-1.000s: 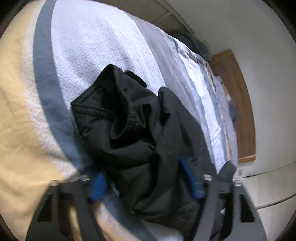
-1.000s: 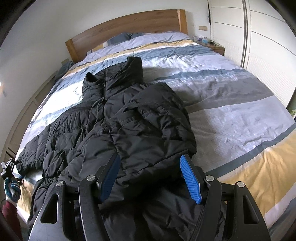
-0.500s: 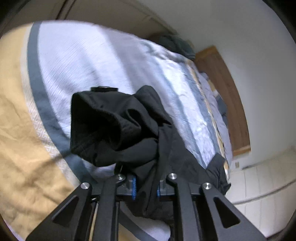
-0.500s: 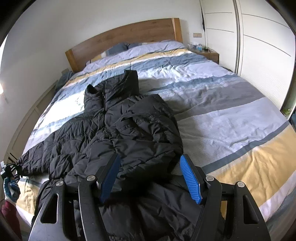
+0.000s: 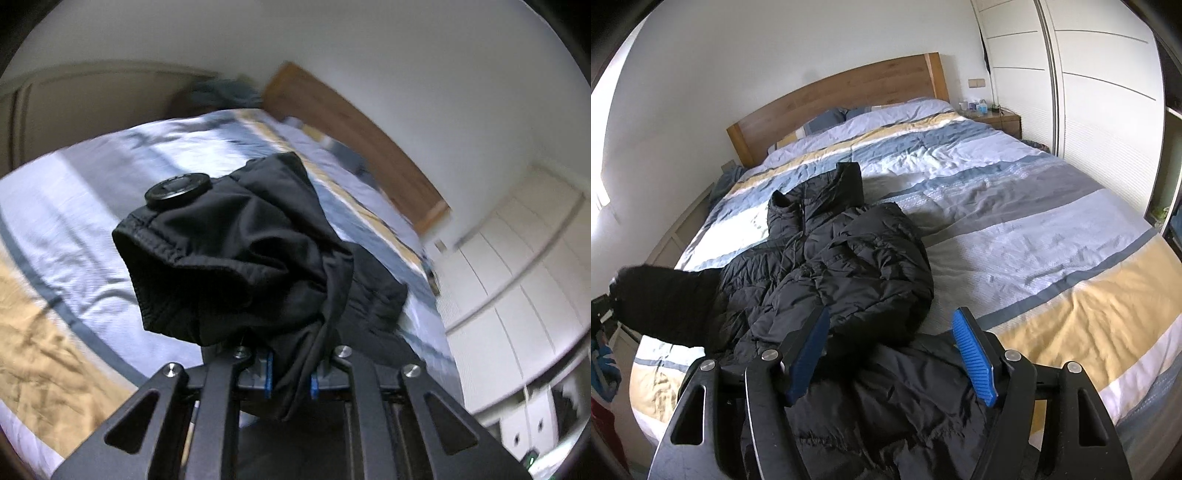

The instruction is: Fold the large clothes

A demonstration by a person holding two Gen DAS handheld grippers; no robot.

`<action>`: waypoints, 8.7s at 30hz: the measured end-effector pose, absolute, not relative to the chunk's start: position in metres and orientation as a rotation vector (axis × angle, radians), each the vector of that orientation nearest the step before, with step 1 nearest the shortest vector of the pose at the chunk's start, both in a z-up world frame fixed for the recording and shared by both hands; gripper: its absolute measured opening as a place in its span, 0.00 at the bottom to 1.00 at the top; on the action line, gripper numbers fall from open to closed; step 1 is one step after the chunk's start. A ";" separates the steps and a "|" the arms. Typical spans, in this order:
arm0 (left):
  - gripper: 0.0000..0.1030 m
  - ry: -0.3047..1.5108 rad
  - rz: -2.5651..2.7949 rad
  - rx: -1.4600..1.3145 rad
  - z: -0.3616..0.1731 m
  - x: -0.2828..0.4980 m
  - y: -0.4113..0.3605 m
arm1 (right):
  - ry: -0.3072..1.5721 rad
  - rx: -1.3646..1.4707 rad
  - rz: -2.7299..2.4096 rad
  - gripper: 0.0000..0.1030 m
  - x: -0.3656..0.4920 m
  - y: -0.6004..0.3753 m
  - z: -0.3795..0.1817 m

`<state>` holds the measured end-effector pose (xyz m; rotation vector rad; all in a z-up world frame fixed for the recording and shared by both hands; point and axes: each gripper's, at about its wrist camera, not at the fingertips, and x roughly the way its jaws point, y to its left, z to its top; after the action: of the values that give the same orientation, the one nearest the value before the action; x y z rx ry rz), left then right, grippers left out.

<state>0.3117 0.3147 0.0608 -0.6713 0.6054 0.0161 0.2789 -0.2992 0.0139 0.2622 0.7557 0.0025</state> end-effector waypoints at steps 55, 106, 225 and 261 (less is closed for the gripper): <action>0.39 0.911 -0.149 -0.239 -0.026 0.354 0.168 | 0.783 0.034 0.429 0.73 0.360 -0.121 -0.003; 0.68 0.896 -0.085 -0.092 0.140 0.550 0.192 | 0.742 0.082 0.275 0.90 0.536 -0.282 0.097; 0.55 0.963 -0.209 -0.034 -0.092 0.376 0.040 | 0.958 -0.225 0.524 0.87 0.393 -0.172 -0.115; 0.57 0.871 -0.008 0.016 -0.034 0.259 0.055 | 0.906 -0.257 0.344 0.86 0.290 -0.191 -0.057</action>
<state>0.2587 0.0546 -0.0339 0.0162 0.8706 -0.0075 0.2904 -0.1906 -0.0575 -0.2571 0.9063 0.3440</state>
